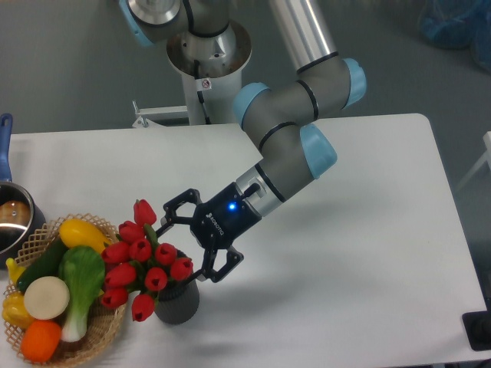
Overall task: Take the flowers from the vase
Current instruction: 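Lower the open gripper around the tulip stems above the grey vase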
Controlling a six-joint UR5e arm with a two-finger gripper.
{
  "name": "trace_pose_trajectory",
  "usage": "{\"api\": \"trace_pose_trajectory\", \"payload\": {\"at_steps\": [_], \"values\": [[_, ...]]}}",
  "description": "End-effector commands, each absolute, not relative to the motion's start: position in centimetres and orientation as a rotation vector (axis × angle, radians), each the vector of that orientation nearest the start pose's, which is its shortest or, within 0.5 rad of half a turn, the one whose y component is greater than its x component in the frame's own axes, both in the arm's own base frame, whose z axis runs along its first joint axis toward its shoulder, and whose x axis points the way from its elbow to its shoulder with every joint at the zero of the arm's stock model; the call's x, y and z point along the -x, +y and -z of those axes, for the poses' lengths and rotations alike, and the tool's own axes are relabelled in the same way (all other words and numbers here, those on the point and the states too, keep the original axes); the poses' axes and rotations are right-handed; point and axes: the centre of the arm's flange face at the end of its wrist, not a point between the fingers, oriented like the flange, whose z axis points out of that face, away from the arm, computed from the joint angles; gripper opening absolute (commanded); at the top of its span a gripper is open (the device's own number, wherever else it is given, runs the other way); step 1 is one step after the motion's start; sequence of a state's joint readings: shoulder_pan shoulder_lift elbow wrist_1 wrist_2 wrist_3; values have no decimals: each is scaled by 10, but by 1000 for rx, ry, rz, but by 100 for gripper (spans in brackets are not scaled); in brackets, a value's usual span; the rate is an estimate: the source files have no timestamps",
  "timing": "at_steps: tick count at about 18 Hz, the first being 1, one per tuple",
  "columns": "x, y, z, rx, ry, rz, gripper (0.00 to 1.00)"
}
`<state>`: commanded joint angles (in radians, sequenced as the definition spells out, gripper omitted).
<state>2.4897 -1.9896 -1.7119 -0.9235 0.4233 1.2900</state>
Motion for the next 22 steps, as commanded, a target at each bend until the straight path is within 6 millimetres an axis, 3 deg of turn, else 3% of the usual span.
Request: {"api": "trace_pose_trajectory", "payload": {"at_steps": [9,13,22], "values": [[340,544,-295,1968,488,494,49],[335,548,-296,1964,499,498,43],[335,548,-298,1962,504,491,6]]}}
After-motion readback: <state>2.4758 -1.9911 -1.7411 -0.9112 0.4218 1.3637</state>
